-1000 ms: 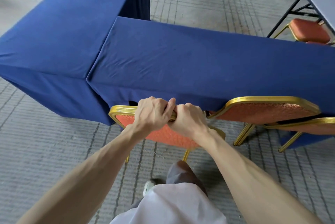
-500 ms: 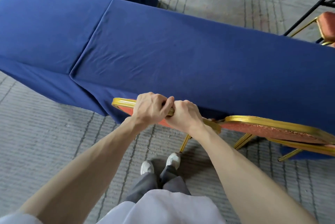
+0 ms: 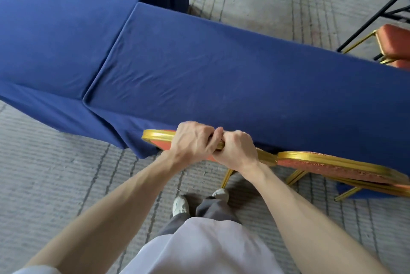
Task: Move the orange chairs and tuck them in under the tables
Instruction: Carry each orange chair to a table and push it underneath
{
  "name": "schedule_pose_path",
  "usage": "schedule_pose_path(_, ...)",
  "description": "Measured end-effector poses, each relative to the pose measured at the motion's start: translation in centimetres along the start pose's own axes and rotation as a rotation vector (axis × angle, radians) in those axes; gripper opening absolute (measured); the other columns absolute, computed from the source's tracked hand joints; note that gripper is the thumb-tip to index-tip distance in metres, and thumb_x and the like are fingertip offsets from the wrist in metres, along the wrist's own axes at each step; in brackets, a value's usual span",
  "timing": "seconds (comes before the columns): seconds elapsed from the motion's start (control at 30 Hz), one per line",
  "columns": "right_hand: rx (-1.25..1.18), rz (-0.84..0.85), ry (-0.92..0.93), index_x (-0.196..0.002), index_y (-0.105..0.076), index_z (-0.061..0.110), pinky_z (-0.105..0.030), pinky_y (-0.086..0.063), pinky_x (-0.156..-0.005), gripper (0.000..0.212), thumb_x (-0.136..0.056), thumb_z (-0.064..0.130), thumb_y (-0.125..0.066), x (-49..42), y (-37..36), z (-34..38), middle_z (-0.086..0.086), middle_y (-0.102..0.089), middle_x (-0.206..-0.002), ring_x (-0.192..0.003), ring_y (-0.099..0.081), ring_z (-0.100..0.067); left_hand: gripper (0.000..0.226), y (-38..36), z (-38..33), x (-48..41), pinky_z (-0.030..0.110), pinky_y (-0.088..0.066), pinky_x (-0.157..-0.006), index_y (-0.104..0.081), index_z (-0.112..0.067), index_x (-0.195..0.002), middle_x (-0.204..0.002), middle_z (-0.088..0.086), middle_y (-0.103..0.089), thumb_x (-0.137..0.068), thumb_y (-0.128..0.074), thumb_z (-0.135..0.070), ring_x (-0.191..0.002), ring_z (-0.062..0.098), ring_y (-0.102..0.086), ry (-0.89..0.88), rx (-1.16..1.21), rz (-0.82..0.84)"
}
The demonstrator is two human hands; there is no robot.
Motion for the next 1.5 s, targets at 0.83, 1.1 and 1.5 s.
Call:
schedule_pose_path(0.83,-0.085,0.654,-0.089,-0.071,-0.049,0.032,-0.037,-0.050,-0.060,0.016,-0.071,0.035,-0.065,-3.8,-2.4,-1.9,0.008,-0.060,-0.072,-0.070,-0.059,-0.019,0.052,-3.3,2.3,-1.1,0.029,-0.023,-0.055,-0.040,-0.015,-0.046,-0.043,-0.007,-0.033,-0.095,-0.043,-0.033,-0.040,0.020,-0.032,0.169,-0.015,0.078)
schedule_pose_path(1.1,-0.159,0.890,-0.123,-0.090,-0.060,0.023,-0.033,-0.051,-0.066,0.032,-0.075,0.047,-0.075,-4.5,-1.5,-1.4,0.001,-0.068,-0.086,-0.074,-0.064,-0.015,0.056,-2.8,3.3,-1.6,0.032,-0.027,-0.054,-0.037,-0.013,-0.053,-0.048,-0.003,-0.036,-0.101,-0.038,-0.043,-0.050,0.025,-0.041,0.209,-0.024,0.257)
schedule_pose_path(1.5,-0.451,0.760,0.071,-0.095,-0.067,0.032,-0.042,-0.053,-0.089,0.038,-0.079,0.066,-0.060,-12.0,-1.9,8.2,0.012,-0.071,-0.088,-0.092,-0.066,-0.008,0.047,8.7,9.1,3.2,0.038,-0.047,-0.062,-0.053,-0.017,-0.065,-0.061,-0.002,-0.058,-0.099,-0.035,-0.044,-0.062,0.015,-0.052,0.665,0.095,0.000)
Point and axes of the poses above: each hand's wrist, its own x-axis away from the middle knuckle, its own y-axis out of the back of the hand, z = x × y, the point moved 4 cm from there along -x, towards the middle knuckle
